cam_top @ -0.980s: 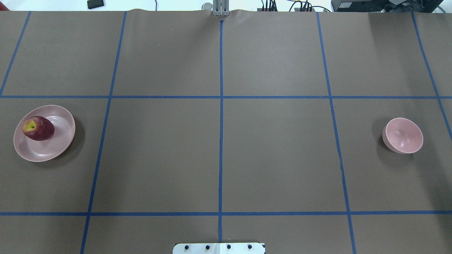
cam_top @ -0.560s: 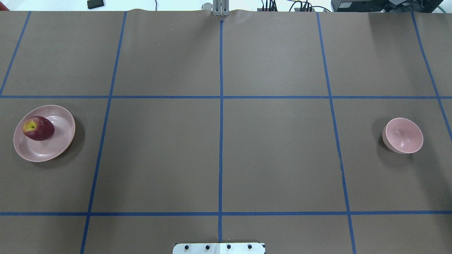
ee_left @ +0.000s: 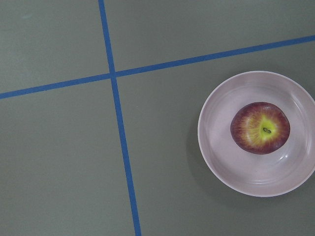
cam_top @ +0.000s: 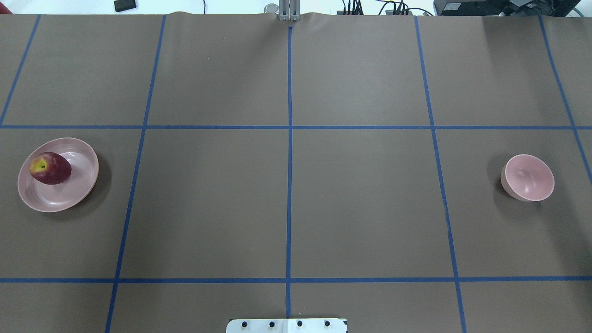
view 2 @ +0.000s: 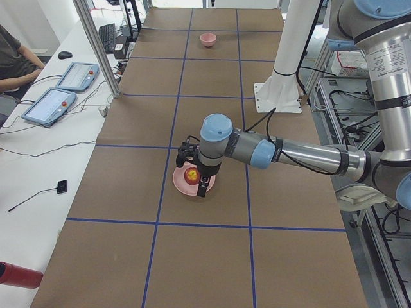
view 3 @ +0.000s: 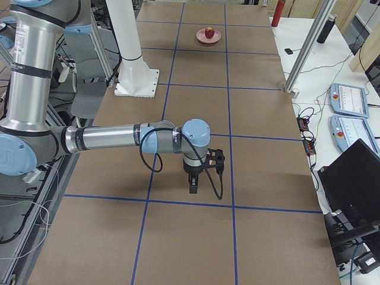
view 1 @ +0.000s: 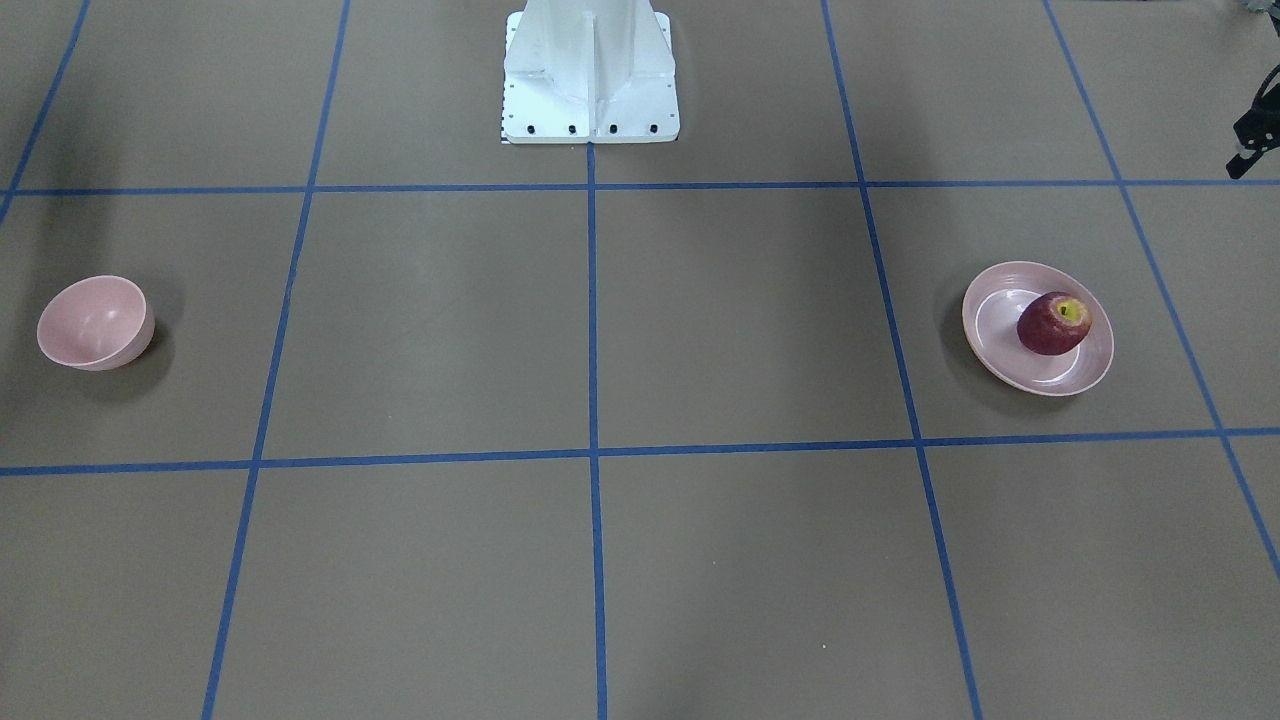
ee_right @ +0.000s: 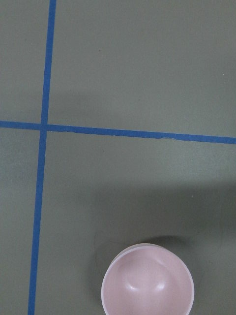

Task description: Move apple from plate to bowl

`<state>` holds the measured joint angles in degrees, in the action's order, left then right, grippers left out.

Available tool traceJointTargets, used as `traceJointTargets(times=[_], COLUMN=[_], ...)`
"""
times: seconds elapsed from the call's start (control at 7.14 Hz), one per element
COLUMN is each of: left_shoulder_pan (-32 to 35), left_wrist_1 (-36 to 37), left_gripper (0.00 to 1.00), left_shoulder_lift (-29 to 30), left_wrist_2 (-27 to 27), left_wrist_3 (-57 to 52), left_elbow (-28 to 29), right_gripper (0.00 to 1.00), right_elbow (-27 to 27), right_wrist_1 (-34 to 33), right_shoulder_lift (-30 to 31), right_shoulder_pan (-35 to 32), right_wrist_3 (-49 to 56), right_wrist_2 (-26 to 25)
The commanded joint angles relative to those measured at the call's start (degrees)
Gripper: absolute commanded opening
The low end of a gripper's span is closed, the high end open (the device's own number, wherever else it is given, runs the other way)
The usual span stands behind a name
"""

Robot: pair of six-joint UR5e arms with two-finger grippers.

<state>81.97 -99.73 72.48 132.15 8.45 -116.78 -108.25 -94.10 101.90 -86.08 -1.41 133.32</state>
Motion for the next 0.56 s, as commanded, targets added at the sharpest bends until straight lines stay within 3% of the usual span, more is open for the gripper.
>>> traceJointTargets(times=[0.0,0.42], left_shoulder_pan=[0.04,0.91], left_wrist_1=[0.23,0.06], left_gripper=[0.98,0.98], left_shoulder_lift=[-0.15,-0.84], left_wrist_2=[0.04,0.04], left_wrist_3=[0.34,5.70], left_elbow=[-2.64,-3.72], right_gripper=[1.00,1.00], right_elbow=[0.23,0.32], right_wrist_1=[0.15,0.23], right_shoulder_lift=[-0.21,-0.21], right_shoulder_pan=[0.91,1.79], right_wrist_3=[-0.35,-0.17], right_wrist_2=[1.24,1.51])
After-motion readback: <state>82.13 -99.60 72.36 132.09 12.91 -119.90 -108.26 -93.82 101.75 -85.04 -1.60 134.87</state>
